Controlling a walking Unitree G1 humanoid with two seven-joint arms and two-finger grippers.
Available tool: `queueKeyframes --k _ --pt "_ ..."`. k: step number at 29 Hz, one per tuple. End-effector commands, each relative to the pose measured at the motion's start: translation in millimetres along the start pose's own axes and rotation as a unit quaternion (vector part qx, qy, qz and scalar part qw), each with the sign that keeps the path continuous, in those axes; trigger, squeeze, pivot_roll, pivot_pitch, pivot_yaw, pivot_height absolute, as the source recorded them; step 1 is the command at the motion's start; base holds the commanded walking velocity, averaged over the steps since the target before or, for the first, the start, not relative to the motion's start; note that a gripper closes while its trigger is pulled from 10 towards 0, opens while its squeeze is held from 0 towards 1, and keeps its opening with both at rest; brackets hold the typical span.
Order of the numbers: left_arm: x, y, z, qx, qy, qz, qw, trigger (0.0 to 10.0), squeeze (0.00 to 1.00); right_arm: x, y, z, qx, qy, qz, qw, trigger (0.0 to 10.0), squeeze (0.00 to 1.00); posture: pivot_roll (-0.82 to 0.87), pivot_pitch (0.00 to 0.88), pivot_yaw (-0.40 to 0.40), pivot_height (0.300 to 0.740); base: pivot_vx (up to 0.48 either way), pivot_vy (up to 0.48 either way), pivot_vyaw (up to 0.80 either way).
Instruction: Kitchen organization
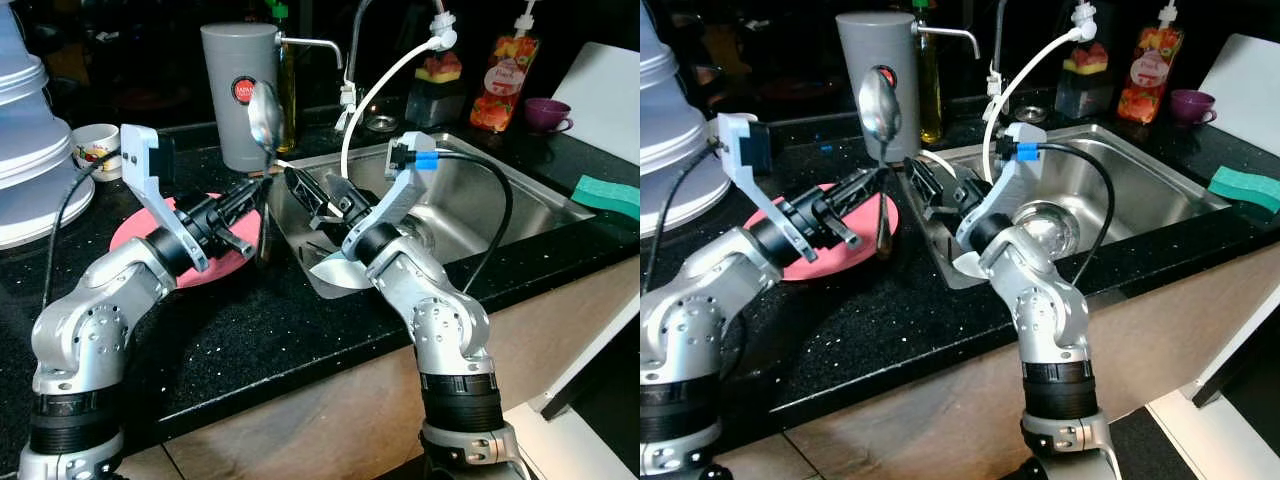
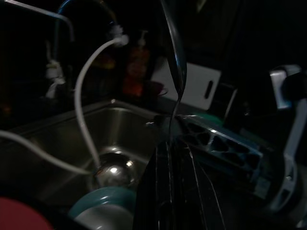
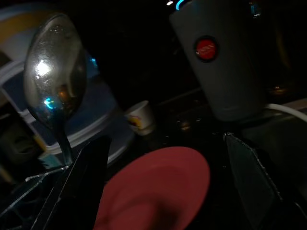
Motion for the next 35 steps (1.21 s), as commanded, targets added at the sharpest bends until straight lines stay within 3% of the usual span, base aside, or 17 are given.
queueKeyframes --k 1,5,14,24,31,32,33,34,35 --pt "-1.8 -2.5 -0.4 0.004 -0.014 -0.003 1.0 0.0 0.0 7.2 7.5 21.4 0.039 0.046 -0.023 0.998 10.0 0.0 -0.03 0.034 0.027 0.74 0.0 0.0 0.0" --pt "-3.7 -4.2 4.9 0.018 -0.012 0.003 1.0 0.0 0.0 11.4 7.2 27.7 0.068 0.079 -0.036 0.994 10.0 0.0 -0.03 0.04 0.032 0.74 0.0 0.0 0.0" --pt "6.4 -2.1 14.1 0.047 -0.026 -0.024 0.998 0.0 0.0 10.5 3.8 29.5 0.083 0.096 -0.028 0.991 10.0 0.0 -0.03 0.047 0.041 0.74 0.0 0.0 0.0" --pt "-9.5 10.9 1.1 -0.004 -0.046 0.006 0.999 0.0 0.0 -1.2 3.1 44.0 0.127 0.054 0.017 0.99 10.0 0.0 -0.03 0.052 0.042 0.74 0.0 0.0 0.0" --pt "-19.1 15.2 -5.1 -0.021 -0.054 0.023 0.998 0.0 0.0 1.0 4.8 41.5 0.114 0.05 0.016 0.992 10.0 0.0 -0.04 0.052 0.049 0.74 0.0 0.0 0.0" --pt "-18.3 14.9 -4.6 -0.019 -0.054 0.022 0.998 0.0 0.0 1.2 4.8 40.1 0.111 0.052 0.015 0.992 8.6 0.0 -0.03 0.052 0.046 0.74 0.0 0.0 0.0" --pt "-17.4 14.6 -3.9 -0.017 -0.053 0.02 0.998 0.0 0.0 1.4 4.8 38.8 0.107 0.053 0.014 0.993 3.8 0.0 -0.03 0.052 0.046 0.74 0.0 0.0 0.0" --pt "-16.6 14.3 -3.2 -0.014 -0.053 0.017 0.998 0.0 0.0 1.7 4.9 37.6 0.104 0.055 0.012 0.993 0.5 0.0 -0.03 0.052 0.046 0.74 0.0 0.0 0.0" --pt "-16.0 14.0 -2.8 -0.013 -0.053 0.016 0.998 0.0 0.0 1.7 5.0 36.6 0.101 0.057 0.011 0.993 0.0 0.0 -0.03 0.052 0.045 0.74 0.0 0.0 0.0"
Point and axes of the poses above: a point about 5 cm out from each wrist's last joint towards the gripper, its own y axis pointing out of the wrist towards the gripper, its own x axis along the axis of the wrist's last joint, z = x × y, the point moved 1 cm from there along y, pointing out of the wrist towards the gripper, and after that the axes turned 9 degrees about -y, right-handed, at the moved point
